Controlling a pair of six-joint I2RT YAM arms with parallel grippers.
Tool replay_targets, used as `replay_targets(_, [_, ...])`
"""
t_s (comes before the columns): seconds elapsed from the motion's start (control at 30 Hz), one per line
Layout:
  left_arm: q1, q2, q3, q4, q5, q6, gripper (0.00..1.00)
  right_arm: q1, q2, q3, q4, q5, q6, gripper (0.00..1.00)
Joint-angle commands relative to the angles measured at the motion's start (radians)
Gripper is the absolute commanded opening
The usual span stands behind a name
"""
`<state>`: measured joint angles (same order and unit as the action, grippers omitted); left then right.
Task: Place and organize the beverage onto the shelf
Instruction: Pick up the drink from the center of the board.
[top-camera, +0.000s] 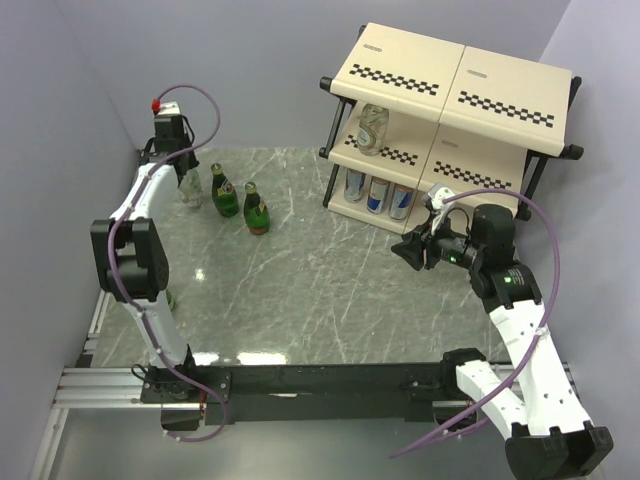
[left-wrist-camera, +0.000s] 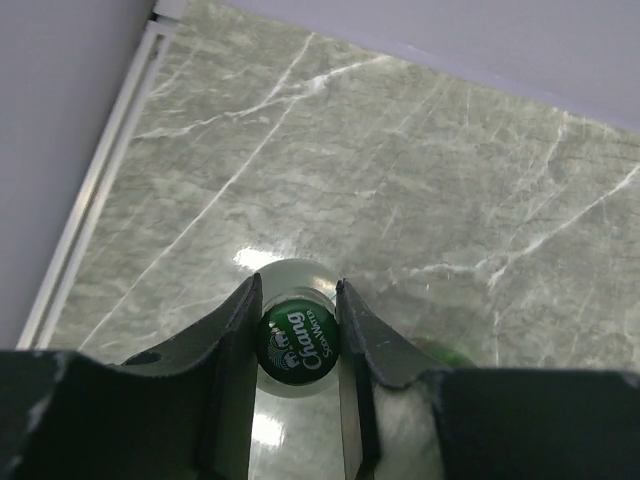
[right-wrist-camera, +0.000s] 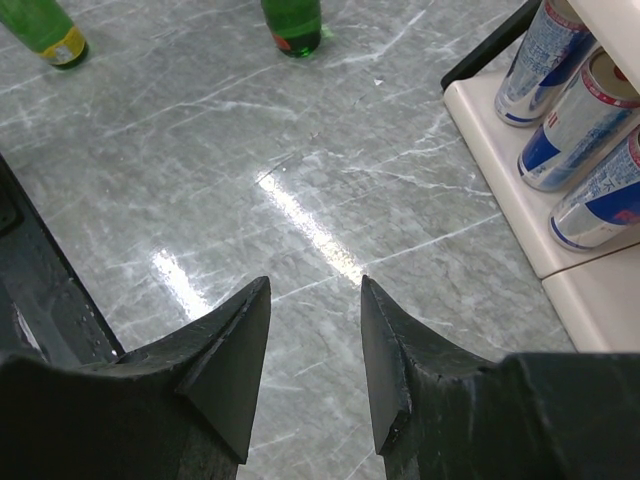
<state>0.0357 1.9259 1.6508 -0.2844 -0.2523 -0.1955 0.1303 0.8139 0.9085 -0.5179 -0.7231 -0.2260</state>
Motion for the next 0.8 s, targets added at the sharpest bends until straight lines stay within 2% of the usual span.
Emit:
replay_targets(0.0, [0.0, -0.177, -0.023, 0.14, -0.035, 0.018, 0.0, -0.003, -0.021, 0.01, 0.015, 0.001, 0.001, 0.49])
replay_targets(0.17, [-0.003, -0.292, -0.161, 0.18, -0.008, -0.016, 0.0, 0.0, -0.027, 0.01, 0.016, 0.004, 0.001, 0.49])
replay_targets(0.5, [-0.062, -0.533, -0.311, 0.129, 0.016, -0.038, 0.0, -0.001, -0.045, 0.012, 0.018, 0.011, -0.001, 0.49])
replay_targets(0.6, [-0.076, -0.628, -0.405, 0.116, 0.047, -0.059, 0.0, -0.001, -0.05, 0.01, 0.019, 0.011, -0.001, 0.49])
replay_targets(0.77, [-0.099, -0.748, -0.47, 0.057, 0.139, -0.087, 0.0, -0.003, -0.051, 0.013, 0.016, 0.01, -0.003, 0.49])
